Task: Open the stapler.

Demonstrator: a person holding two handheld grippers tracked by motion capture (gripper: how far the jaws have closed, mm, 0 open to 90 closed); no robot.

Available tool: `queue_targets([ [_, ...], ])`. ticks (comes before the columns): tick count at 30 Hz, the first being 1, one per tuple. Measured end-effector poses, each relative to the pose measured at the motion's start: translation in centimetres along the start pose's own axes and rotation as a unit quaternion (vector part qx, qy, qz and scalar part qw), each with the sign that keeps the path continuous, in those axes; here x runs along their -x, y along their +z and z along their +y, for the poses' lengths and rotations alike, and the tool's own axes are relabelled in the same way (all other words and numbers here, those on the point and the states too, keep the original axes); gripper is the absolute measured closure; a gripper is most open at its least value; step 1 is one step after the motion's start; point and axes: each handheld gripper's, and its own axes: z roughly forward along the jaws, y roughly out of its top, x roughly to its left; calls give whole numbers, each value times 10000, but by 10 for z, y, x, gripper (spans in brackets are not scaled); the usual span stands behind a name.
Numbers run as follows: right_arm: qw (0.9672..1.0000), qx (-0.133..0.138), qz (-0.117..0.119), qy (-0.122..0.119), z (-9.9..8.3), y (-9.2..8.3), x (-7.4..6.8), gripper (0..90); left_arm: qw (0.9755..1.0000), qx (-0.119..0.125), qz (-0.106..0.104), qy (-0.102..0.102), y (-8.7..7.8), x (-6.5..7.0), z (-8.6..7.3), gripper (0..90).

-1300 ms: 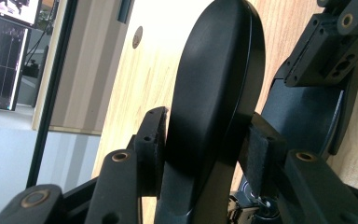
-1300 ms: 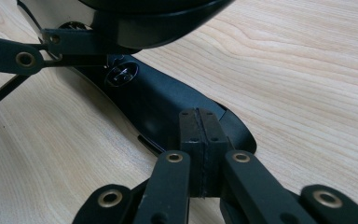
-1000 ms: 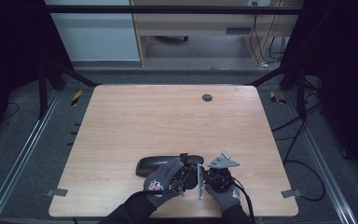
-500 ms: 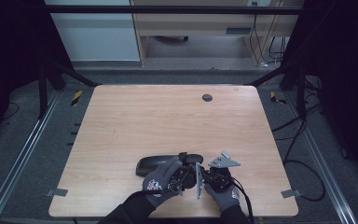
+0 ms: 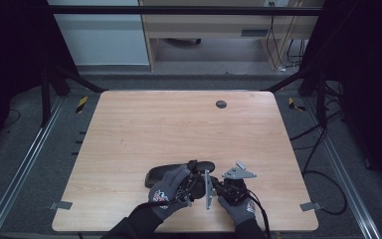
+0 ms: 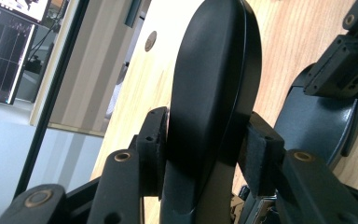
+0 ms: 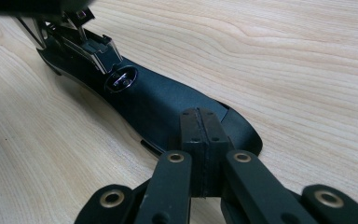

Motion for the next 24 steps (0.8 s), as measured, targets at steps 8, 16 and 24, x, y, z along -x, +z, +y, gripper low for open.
queue_targets([
  [8, 10000, 0, 4, -3, 0, 0, 0, 900, 9999, 48, -26, -148, -5, -8, -3, 572],
  [16, 10000, 1, 10, 13, 0, 0, 0, 900, 9995, 118, -26, -277, -10, -16, -6, 578],
  [24, 10000, -5, -2, 21, 0, 0, 0, 900, 9991, 172, -5, -391, -14, -22, -8, 582],
])
